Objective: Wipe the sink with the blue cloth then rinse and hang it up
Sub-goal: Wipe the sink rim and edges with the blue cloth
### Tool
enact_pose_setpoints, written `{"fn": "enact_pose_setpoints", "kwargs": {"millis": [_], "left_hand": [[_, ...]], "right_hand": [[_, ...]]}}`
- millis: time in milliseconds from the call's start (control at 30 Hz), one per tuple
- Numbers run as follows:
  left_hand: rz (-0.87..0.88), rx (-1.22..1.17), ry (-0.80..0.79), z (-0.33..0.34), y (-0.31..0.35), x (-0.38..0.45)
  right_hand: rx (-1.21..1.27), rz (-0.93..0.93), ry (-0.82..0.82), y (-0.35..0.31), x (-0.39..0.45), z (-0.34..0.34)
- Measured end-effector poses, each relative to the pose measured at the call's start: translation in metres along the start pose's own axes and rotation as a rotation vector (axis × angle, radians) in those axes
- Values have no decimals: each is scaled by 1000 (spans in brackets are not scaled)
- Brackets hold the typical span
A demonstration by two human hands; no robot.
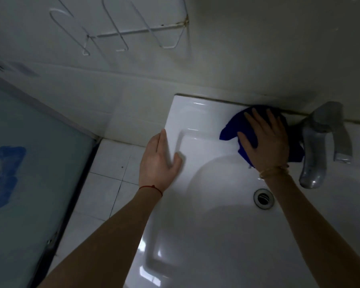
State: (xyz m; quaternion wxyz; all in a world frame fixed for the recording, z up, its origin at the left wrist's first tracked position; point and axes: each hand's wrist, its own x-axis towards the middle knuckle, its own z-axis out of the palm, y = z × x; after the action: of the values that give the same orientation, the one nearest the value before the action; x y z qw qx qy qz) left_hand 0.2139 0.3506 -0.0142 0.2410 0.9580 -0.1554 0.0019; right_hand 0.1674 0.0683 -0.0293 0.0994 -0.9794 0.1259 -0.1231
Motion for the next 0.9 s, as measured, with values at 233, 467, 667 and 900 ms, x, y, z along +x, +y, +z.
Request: {"fn": "enact_pose_setpoints", "kwargs": {"millis": [233,467,667,900], "left_hand": [[11,2,3,1,-1,-1],[19,-48,-16,2,-4,-3],[40,-214,-70,-1,-8,-6],[407,-137,-209,-18,-43,6]], "right_hand": [[7,-53,-127,-67,32,12],[140,-338,-206,-83,28,15],[348,-236,-173,-113,-42,30],[364,-44,-232,-137,-55,40]]}}
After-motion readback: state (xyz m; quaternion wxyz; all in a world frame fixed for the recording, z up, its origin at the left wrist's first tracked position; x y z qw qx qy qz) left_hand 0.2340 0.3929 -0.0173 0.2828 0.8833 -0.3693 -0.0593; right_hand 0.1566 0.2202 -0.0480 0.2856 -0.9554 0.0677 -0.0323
